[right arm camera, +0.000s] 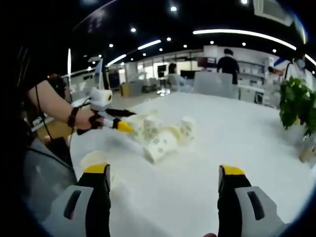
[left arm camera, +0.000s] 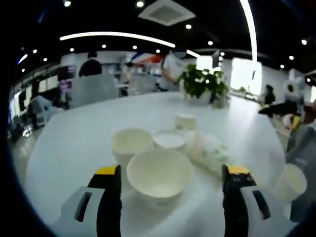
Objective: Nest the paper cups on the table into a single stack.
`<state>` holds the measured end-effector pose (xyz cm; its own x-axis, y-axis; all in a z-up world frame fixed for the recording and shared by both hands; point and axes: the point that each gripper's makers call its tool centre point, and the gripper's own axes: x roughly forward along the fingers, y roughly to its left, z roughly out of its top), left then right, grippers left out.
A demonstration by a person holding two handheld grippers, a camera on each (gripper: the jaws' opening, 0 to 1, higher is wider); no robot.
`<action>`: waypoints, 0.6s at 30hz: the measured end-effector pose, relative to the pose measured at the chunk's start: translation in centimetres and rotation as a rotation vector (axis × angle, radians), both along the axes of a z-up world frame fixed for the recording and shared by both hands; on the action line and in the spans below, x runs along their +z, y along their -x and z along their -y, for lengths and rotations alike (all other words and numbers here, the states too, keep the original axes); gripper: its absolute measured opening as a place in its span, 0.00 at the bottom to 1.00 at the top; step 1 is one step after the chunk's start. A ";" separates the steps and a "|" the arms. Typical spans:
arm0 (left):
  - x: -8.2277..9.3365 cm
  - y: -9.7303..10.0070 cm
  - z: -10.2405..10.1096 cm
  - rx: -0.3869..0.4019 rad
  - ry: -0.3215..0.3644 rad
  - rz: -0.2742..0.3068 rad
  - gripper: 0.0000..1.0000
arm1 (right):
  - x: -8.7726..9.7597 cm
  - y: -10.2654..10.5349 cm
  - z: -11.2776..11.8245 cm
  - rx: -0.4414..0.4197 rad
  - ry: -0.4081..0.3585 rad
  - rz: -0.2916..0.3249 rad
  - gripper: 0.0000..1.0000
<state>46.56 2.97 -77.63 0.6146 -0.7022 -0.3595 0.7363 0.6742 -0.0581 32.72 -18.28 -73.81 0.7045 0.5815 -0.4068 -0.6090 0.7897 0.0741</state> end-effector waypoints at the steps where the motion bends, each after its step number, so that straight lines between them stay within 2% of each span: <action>1: 0.0 0.0 0.0 -0.002 -0.002 0.003 0.80 | 0.0 0.1 0.0 0.003 0.006 0.001 0.88; 9: -0.9 -0.2 0.3 -0.003 0.008 -0.022 0.75 | 0.5 -0.2 0.2 -0.004 0.004 0.011 0.88; 18: -0.7 -0.7 0.6 0.015 0.020 -0.007 0.67 | 0.1 0.4 0.0 0.007 0.011 -0.004 0.88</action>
